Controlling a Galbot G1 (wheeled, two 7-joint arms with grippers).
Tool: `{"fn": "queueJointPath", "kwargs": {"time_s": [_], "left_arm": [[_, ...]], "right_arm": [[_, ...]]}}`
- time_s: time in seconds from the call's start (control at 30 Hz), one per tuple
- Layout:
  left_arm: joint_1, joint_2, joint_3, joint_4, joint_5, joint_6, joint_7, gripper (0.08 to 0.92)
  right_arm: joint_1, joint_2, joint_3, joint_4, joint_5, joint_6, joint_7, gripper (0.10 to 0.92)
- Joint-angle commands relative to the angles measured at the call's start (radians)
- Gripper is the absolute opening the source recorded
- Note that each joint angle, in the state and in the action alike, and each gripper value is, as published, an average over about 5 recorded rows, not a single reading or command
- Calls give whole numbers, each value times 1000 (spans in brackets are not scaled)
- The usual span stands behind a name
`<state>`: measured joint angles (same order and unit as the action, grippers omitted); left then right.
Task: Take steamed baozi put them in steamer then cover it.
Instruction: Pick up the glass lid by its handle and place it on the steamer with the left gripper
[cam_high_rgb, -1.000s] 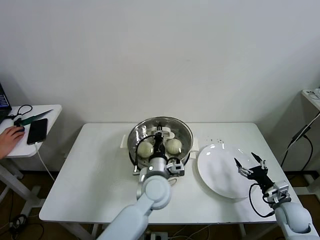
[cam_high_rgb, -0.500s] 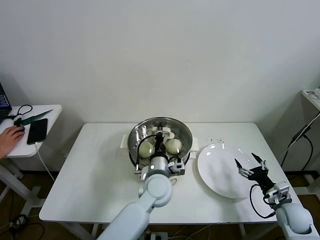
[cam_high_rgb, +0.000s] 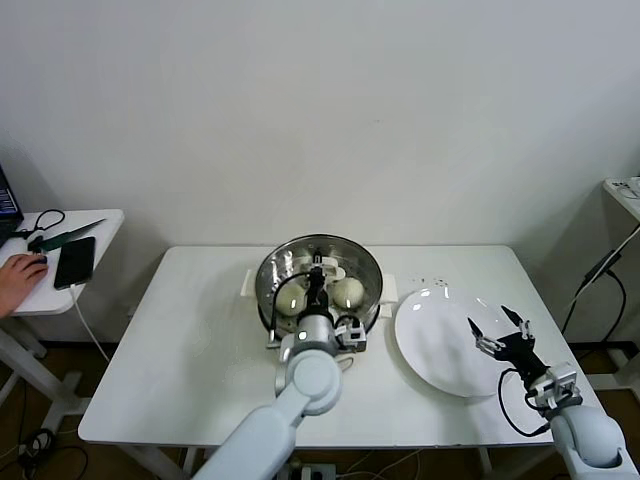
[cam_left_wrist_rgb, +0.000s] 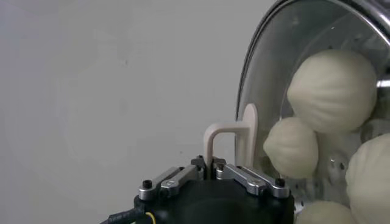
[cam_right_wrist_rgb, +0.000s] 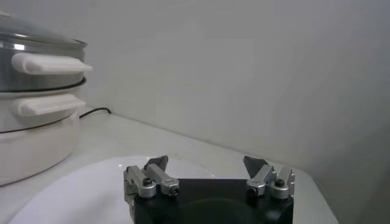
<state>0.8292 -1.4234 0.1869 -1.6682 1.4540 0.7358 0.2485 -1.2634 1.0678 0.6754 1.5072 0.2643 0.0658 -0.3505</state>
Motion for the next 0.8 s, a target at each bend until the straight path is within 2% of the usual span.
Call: {"fn": "queueJointPath", "kwargs": {"time_s": [0.03, 0.33, 0.6, 0.7, 0.8], "left_arm": [[-1, -4, -3, 9, -6, 50, -16, 146], [0, 2, 1, 14, -12, 50, -29, 146], [2, 16, -5, -13, -6, 43, 16, 146], [4, 30, -3, -49, -9, 44, 31, 174], [11, 46, -1, -95, -19, 48, 44, 247]], "right_arm": [[0, 0, 0, 1, -5, 1, -3, 823], [-5, 2, 6, 1, -12, 4, -10, 823], [-6, 0, 8, 4, -14, 3, -13, 823], [-5, -1, 8, 4, -15, -1, -13, 823], [-2, -2, 6, 5, -16, -8, -11, 823]]}}
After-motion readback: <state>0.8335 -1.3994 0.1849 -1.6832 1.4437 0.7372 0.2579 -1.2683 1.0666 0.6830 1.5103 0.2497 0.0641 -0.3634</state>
